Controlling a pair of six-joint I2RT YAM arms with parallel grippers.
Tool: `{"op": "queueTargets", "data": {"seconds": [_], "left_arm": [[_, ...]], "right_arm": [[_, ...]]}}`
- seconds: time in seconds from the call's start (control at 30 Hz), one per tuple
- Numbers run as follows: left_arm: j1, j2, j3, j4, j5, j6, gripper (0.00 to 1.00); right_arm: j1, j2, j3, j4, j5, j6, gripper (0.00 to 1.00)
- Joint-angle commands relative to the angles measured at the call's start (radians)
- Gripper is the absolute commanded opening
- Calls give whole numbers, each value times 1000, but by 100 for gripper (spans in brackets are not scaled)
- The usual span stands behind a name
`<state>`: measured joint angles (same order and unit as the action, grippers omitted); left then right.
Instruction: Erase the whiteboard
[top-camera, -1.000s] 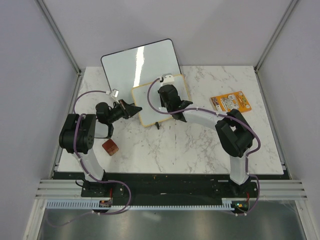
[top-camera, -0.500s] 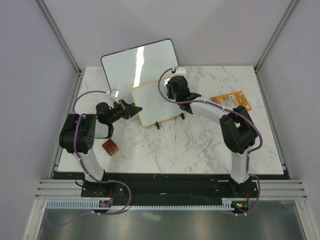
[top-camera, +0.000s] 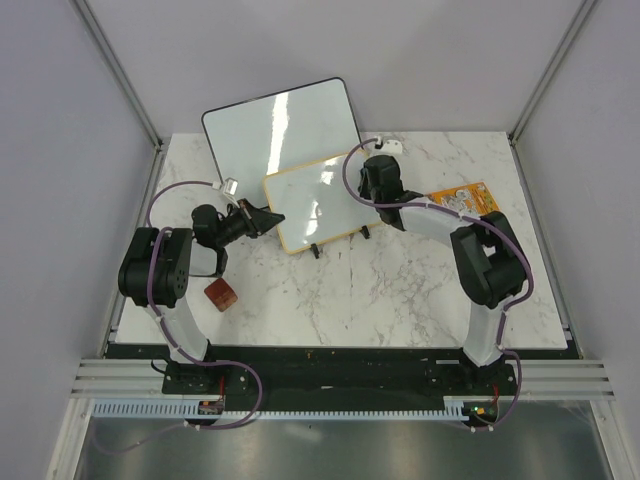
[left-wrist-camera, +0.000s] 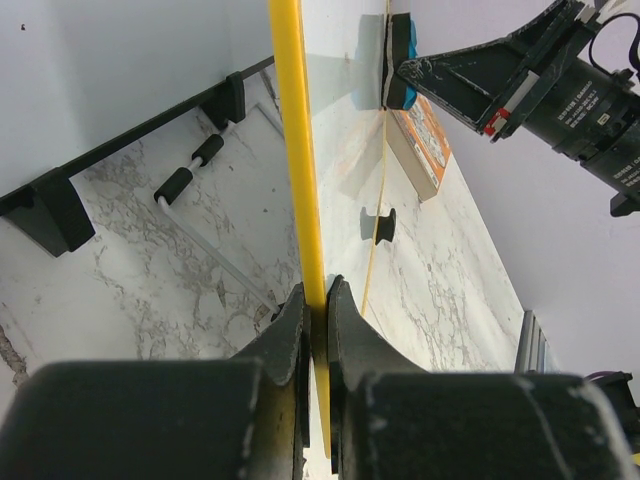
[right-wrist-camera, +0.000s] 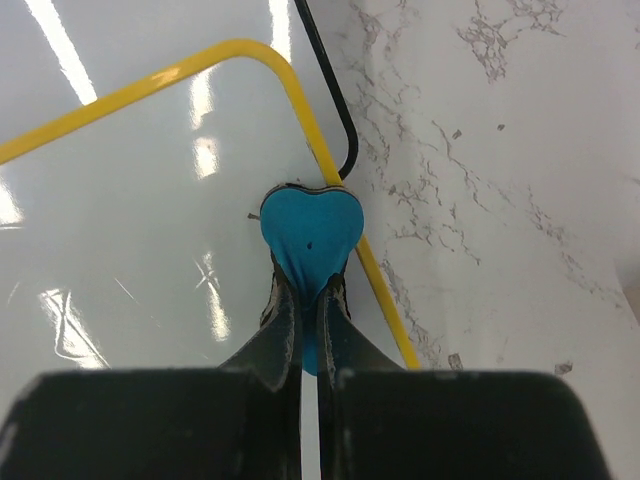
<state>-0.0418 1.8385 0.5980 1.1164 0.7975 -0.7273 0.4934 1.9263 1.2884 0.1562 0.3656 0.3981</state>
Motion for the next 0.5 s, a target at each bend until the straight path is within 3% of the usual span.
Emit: {"op": "queueTargets", "data": {"seconds": [0.0,0.3,0.47], "left_arm": [[0,10,-12,-15,-23,85,2],[0,7,-14,-13,-23,85,2],[0,8,-14,-13,-23,86,2]], "right_arm": [[2,25,-125,-132,-57,30,0],[4,-33,-280,-57,-148,45,0],[4,-58,-249,-53,-132,15,0]]}}
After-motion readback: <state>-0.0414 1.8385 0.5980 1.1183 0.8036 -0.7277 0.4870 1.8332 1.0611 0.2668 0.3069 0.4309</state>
